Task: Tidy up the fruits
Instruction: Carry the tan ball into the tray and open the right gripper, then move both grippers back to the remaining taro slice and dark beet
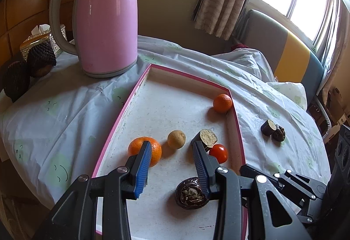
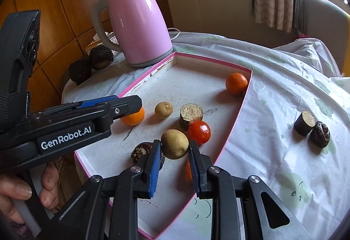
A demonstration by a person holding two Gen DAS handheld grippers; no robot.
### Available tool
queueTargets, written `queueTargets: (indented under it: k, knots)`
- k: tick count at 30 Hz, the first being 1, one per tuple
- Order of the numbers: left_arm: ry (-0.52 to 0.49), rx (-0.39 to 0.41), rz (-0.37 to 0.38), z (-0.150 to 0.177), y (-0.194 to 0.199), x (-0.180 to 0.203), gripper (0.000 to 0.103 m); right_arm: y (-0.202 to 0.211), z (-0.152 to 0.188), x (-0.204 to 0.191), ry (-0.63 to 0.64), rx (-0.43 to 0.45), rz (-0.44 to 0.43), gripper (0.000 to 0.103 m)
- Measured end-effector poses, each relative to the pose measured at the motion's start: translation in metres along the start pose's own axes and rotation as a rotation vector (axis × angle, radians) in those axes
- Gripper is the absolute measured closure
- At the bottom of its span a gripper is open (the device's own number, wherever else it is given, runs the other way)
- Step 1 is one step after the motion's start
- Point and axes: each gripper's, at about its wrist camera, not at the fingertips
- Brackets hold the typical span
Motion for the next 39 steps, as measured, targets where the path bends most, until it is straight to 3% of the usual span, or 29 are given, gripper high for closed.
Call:
queueTargets:
  k: [3,11,24,39]
  knots:
    - [-0.002,-0.006,-0.001,0.001,-0.002,0.001,0.063,0.004,0.001,0.004,-0.023,0.015,-0.004,0.06]
    - [-0.028,-0.005,0.01,0.001,-0.002,0.009,0.063,0.021,0.013,0.031,-0.107,0.039,0.075,0.06]
    - [-0.141,-0.049,0.064,0.009,-0.011,0.054,0.063,0.048,0.06,0.131,-0.359,0.005,0.306,0.056]
    - [-0.273,-0.105,0.132,0.016,-0.034,0.12,0.063,0.023,0.047,0.191,-0.306,-0.05,0.395,0.057]
Point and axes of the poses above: each gripper's, at about its wrist camera, not at the fingertips, and y roughly against the way its jaws point, x to its right, z to its underside, and after that the axes turned 10 degrees about y, right-handed
